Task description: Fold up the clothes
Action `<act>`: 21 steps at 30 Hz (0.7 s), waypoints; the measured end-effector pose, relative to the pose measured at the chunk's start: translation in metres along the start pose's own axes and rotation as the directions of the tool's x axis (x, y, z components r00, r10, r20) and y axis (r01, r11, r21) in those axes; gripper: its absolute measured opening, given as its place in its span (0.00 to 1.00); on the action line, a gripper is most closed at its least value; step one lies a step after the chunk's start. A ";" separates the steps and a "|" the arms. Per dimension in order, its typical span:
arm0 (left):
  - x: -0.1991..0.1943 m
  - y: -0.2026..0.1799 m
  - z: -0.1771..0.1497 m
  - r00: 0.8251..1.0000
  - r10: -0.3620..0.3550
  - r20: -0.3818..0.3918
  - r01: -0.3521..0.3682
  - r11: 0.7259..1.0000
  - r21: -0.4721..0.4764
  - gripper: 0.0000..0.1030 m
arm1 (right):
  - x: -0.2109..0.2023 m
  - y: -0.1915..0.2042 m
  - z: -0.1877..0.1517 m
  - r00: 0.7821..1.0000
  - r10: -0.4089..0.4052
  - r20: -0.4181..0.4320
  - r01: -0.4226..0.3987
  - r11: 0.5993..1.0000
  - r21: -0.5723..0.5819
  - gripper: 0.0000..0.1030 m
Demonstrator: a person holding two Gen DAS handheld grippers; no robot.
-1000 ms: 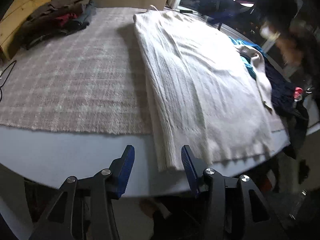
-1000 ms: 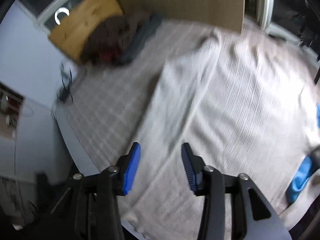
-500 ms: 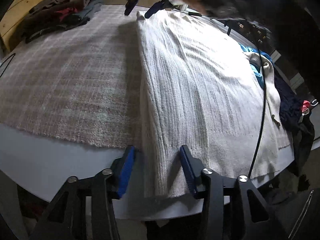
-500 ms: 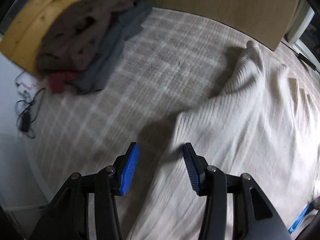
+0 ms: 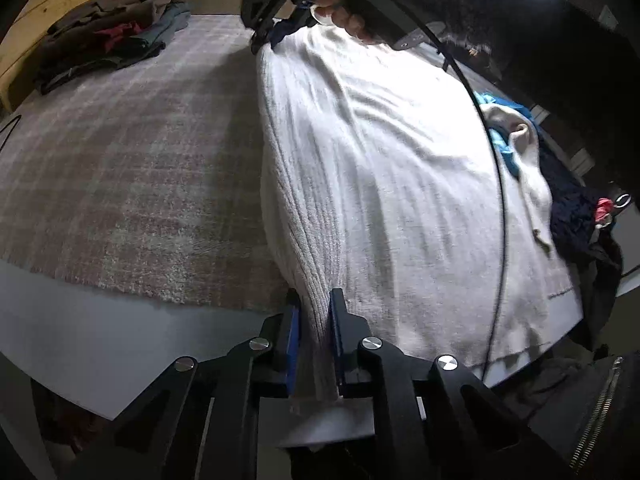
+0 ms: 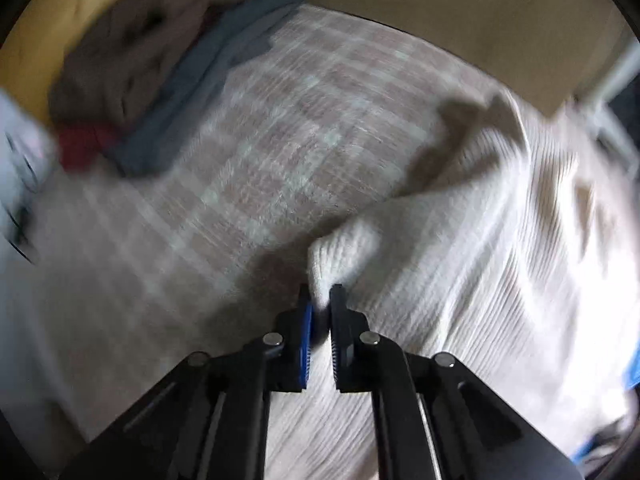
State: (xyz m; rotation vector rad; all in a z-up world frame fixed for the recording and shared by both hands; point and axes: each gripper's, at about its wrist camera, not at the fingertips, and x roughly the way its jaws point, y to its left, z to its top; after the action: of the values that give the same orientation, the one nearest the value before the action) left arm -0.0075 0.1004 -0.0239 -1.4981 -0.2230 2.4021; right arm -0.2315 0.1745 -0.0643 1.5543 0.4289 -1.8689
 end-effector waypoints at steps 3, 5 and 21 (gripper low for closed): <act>-0.015 -0.008 0.005 0.999 -0.036 0.022 0.036 0.999 0.016 0.10 | -0.022 -0.031 -0.011 0.992 0.114 0.049 -0.117 0.990 0.072 0.07; -0.027 -0.020 0.010 0.997 -0.072 0.038 0.071 0.996 0.047 0.10 | -0.040 -0.055 -0.020 0.980 0.172 0.095 -0.184 0.975 0.125 0.07; -0.003 -0.121 0.004 0.985 -0.120 -0.123 0.160 0.899 0.408 0.10 | -0.057 -0.210 -0.117 0.951 0.194 0.241 -0.284 0.857 0.430 0.06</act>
State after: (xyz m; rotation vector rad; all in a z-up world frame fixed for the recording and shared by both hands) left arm 0.0106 0.2139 0.0149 -1.3380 0.1898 2.0880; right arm -0.2806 0.4165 -0.0706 1.6102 -0.3142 -1.9817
